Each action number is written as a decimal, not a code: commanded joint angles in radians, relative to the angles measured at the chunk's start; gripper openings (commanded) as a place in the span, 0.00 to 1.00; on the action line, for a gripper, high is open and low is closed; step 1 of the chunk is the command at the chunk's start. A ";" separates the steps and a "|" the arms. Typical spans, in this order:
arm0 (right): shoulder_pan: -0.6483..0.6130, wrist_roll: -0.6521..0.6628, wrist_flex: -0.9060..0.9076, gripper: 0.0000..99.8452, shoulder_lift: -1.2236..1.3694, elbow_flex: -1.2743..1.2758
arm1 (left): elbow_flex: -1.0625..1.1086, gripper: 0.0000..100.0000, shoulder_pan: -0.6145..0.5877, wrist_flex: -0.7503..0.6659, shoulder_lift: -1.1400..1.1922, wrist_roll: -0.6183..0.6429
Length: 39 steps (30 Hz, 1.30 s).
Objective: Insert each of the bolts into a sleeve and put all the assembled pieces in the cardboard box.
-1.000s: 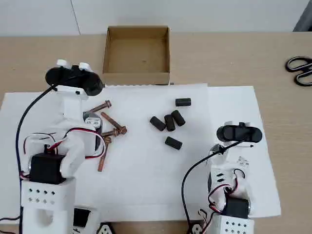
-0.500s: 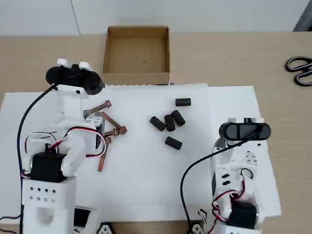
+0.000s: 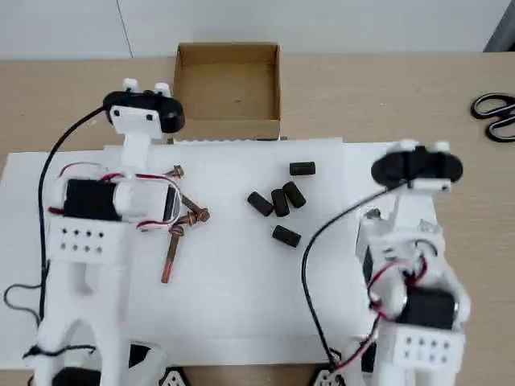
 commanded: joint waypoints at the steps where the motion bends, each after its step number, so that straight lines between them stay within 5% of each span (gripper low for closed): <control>1: 0.002 0.104 0.113 0.15 0.275 -0.215 | -0.045 0.11 -0.005 0.018 0.071 -0.069; 8: -0.051 0.241 0.311 0.16 0.657 -0.474 | -0.050 0.11 -0.005 0.025 0.258 -0.078; 20: -0.444 0.391 0.349 0.16 0.881 -0.621 | -0.050 0.11 -0.181 -0.043 0.408 -0.075; 39: -0.478 0.617 0.216 0.16 1.010 -0.615 | -0.044 0.11 -0.221 -0.040 0.408 -0.124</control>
